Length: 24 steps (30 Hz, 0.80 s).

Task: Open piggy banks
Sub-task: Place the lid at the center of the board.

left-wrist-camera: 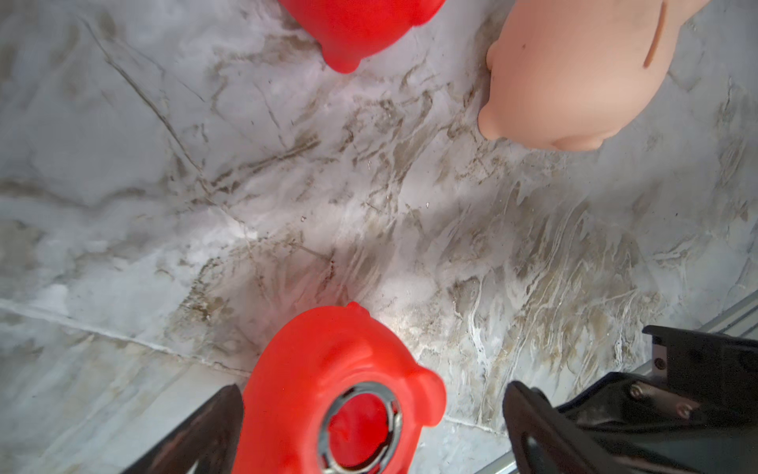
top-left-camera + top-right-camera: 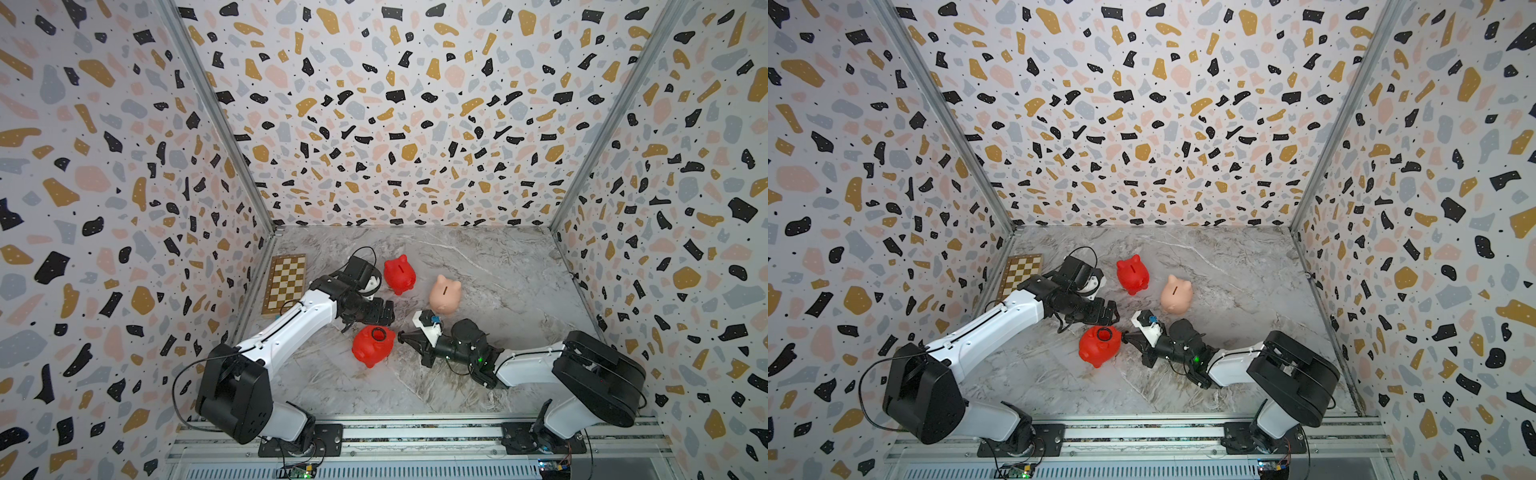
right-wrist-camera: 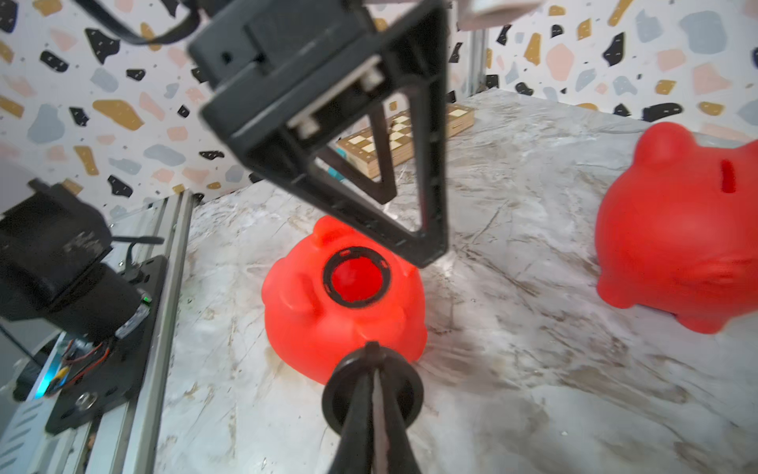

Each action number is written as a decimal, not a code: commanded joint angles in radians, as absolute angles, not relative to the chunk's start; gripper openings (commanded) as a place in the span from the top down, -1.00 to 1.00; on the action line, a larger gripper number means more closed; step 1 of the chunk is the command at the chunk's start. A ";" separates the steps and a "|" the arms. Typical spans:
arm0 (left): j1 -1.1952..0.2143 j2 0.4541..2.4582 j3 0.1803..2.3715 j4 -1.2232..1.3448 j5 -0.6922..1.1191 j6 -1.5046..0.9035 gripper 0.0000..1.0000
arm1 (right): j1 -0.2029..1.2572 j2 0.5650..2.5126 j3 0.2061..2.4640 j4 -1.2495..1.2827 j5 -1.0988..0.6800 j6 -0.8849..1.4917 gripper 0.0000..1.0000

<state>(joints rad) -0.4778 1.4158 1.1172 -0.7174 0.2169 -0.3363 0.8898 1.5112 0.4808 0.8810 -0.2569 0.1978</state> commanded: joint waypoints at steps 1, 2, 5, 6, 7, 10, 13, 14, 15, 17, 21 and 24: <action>-0.476 1.377 1.111 -0.662 0.159 -0.353 -0.98 | 0.834 1.449 0.527 0.628 -0.169 0.274 1.00; -0.475 1.367 1.108 -0.652 0.156 -0.356 -0.98 | 0.815 1.435 0.533 0.573 -0.150 0.294 1.00; -0.477 1.344 1.094 -0.612 0.181 -0.377 -0.98 | 0.739 1.403 0.554 0.417 -0.129 0.338 1.00; -0.478 1.334 1.084 -0.595 0.197 -0.391 -0.98 | 0.709 1.398 0.567 0.360 -0.128 0.356 1.00; -0.480 1.323 1.073 -0.576 0.211 -0.406 -0.98 | 0.673 1.393 0.581 0.301 -0.135 0.370 1.00; -0.503 1.279 1.034 -0.529 0.214 -0.450 -0.98 | 0.588 1.388 0.616 0.154 -0.140 0.383 1.00; -0.538 1.222 0.976 -0.465 0.207 -0.506 -0.98 | 0.511 1.383 0.627 0.043 -0.127 0.371 1.00; -0.553 1.204 0.954 -0.438 0.203 -0.528 -0.98 | 0.489 1.381 0.625 0.017 -0.118 0.366 1.00; -0.570 1.186 0.930 -0.415 0.193 -0.549 -0.98 | 0.468 1.379 0.621 -0.006 -0.100 0.364 1.00; -0.609 1.155 0.892 -0.375 0.171 -0.580 -0.98 | 0.431 1.376 0.618 -0.050 -0.057 0.370 1.00; -0.707 1.105 0.828 -0.319 0.092 -0.619 -0.98 | 0.365 1.380 0.604 -0.079 -0.009 0.396 1.00; -0.766 1.083 0.784 -0.285 0.052 -0.650 -0.98 | 0.323 1.393 0.601 -0.083 -0.024 0.411 0.99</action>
<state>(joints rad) -0.7280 1.1084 0.8177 -0.3759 0.1169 -0.5972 0.3489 1.4010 0.5995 -0.0231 -0.0505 0.3824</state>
